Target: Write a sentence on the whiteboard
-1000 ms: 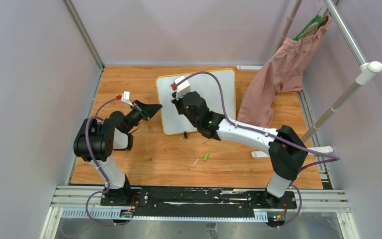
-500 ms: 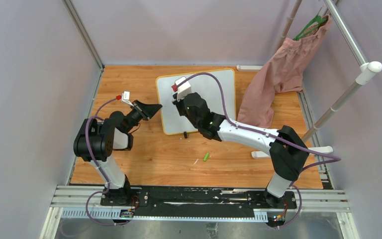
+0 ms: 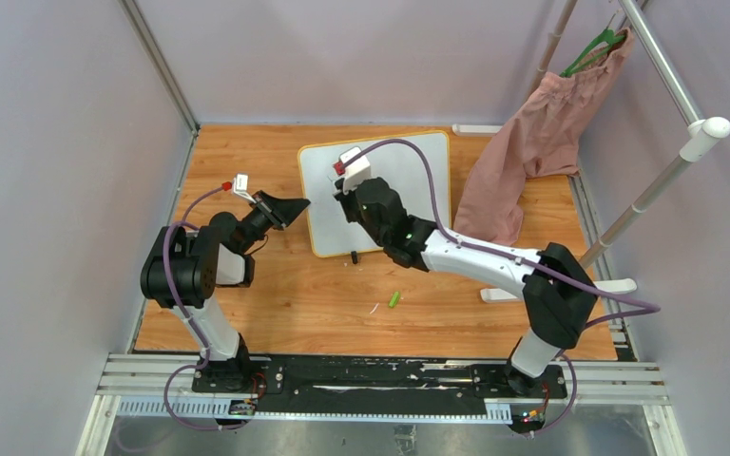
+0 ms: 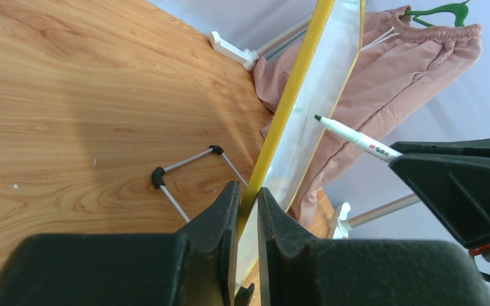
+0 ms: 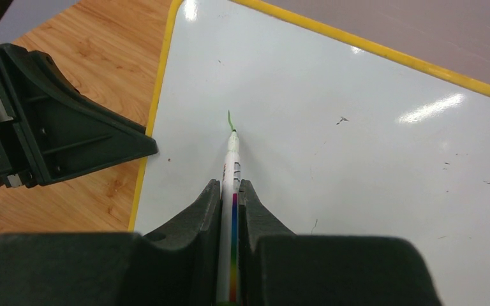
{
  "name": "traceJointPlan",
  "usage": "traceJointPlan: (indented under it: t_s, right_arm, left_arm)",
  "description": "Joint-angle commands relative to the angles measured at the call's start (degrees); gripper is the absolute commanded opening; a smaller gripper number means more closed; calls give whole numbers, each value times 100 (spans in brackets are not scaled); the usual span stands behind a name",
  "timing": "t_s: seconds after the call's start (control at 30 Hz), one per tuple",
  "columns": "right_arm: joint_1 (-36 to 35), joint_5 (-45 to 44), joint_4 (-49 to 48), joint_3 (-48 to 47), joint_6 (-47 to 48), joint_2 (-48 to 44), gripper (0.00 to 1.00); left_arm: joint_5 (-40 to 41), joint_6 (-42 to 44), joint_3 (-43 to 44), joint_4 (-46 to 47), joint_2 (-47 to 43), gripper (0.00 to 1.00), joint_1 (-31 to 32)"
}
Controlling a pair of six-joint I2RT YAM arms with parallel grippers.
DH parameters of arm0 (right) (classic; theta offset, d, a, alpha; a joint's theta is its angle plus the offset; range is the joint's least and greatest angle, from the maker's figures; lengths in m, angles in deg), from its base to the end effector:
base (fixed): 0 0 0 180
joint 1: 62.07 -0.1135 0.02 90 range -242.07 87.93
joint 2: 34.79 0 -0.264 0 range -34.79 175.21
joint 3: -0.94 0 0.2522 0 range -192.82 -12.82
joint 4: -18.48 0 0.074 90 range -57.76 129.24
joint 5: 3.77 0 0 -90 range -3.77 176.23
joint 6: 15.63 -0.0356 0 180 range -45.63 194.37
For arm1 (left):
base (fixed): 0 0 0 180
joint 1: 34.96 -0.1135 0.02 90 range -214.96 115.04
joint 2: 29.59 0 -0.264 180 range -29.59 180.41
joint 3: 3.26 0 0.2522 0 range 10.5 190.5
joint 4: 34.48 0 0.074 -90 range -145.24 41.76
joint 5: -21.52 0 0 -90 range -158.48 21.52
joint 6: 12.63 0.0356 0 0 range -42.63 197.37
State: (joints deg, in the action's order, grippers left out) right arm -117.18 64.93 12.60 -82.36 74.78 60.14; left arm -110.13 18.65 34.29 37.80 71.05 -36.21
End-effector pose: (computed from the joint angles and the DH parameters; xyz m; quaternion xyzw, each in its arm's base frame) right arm 0.2373 0.3177 0.3149 -0.2298 0.7028 0.1811 0.6485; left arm 0.2826 -0.0175 0.1641 -0.0683 0.6601 -0.5442 0.5133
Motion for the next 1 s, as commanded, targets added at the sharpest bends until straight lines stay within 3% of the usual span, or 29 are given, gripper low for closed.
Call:
traceJointPlan:
  t_s: [0.0, 0.97]
  right_arm:
    - [78, -16, -140, -31, -185, -386, 0]
    - [211, -6, 65, -181, -260, -116, 0]
  left_arm:
    - [-133, 27, 38, 258, -120, 0, 65]
    - [-142, 10, 64, 256, -141, 0, 64]
